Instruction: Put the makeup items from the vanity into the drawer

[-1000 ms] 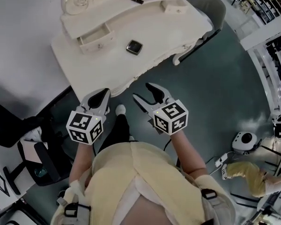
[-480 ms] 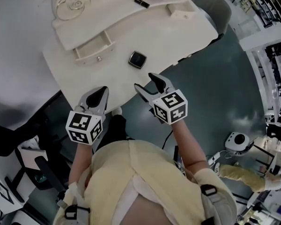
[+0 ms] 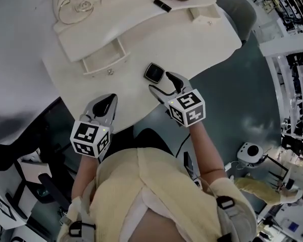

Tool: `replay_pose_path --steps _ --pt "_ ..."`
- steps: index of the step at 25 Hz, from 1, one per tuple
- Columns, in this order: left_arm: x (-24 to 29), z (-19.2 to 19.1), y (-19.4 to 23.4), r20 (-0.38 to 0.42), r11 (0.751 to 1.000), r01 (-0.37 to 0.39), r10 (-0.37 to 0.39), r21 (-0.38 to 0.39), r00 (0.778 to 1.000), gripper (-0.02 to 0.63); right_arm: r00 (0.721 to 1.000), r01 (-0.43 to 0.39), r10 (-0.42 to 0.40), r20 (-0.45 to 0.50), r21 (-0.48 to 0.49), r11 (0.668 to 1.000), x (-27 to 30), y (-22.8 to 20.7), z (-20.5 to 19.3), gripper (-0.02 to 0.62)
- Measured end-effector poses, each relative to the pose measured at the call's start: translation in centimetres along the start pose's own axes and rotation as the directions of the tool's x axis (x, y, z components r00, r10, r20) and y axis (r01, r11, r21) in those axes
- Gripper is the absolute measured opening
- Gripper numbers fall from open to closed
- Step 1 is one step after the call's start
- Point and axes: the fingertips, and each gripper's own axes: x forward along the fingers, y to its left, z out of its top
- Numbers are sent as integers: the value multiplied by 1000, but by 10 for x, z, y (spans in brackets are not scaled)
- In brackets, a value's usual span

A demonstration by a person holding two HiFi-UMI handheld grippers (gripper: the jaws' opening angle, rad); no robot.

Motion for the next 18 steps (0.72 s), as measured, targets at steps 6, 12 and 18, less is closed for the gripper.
replay_pose_path --steps 6,12,18 --pt "5 -8 5 -28 1000 -13 13 -25 1000 2 998 -26 23 -58 -52 998 10 -6 -6 308" --pt "10 -5 9 -22 994 -88 87 -58 996 2 991 -97 86 -102 -107 990 20 -16 -8 310" --pt "13 -2 8 -6 981 -159 160 -111 987 2 976 -182 160 -148 -147 972 34 -18 -13 316"
